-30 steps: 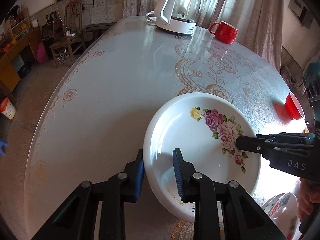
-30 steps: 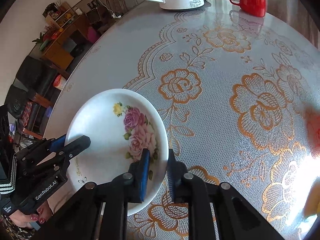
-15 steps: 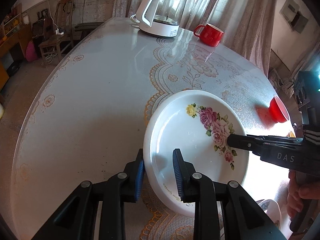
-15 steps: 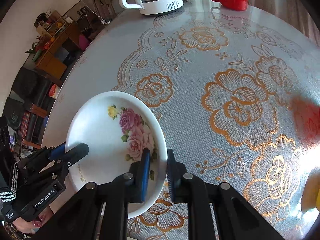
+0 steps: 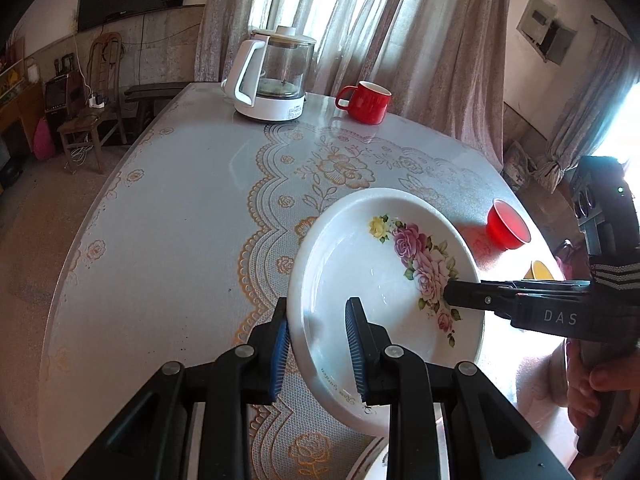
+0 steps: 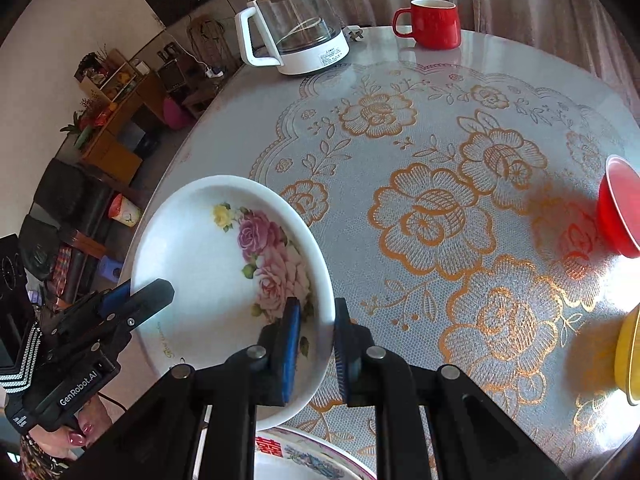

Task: Organize plates and bowls
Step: 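Carry the rose-patterned plate with both grippers over the stacked plates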

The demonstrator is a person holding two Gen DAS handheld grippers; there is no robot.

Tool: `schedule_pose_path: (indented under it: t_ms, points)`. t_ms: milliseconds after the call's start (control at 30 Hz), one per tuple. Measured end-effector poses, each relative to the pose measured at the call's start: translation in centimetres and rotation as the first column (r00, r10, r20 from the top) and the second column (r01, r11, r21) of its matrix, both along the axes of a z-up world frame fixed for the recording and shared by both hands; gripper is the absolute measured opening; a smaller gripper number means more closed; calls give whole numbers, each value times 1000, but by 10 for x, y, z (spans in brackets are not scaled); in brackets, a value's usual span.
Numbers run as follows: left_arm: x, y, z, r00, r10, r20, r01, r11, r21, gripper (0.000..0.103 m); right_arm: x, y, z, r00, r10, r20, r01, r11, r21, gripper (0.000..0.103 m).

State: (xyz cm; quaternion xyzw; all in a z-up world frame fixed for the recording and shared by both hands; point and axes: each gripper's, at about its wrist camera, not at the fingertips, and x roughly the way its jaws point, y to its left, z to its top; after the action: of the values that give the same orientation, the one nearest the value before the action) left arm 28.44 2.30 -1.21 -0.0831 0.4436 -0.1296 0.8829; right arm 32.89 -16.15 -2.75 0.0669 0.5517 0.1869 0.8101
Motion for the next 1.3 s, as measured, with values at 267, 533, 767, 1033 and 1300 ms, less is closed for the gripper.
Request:
schedule_pose_path:
  t_ms: [267, 533, 767, 1033, 1300]
  points:
    - [-30, -17, 8, 999, -50, 14, 51, 998, -30, 27, -39, -22, 11, 999, -41, 4, 41, 999, 15, 15]
    - [-67, -35, -2, 993, -116, -21, 115, 993, -16, 27, -87, -46, 9, 997, -76, -15, 76, 997, 29, 15]
    - [-92, -42, -16, 987, -145, -62, 146, 989, 0, 27, -119, -57, -6, 994, -99, -51, 101, 994, 34, 15]
    - [-107, -48, -24, 983, -160, -86, 163, 986, 26, 27, -139, -61, -17, 991, -110, -78, 114, 993, 38, 15]
    - [-121, -51, -37, 977, -186, -108, 196, 976, 91, 27, -155, -58, -28, 989, -96, -116, 100, 994, 32, 15]
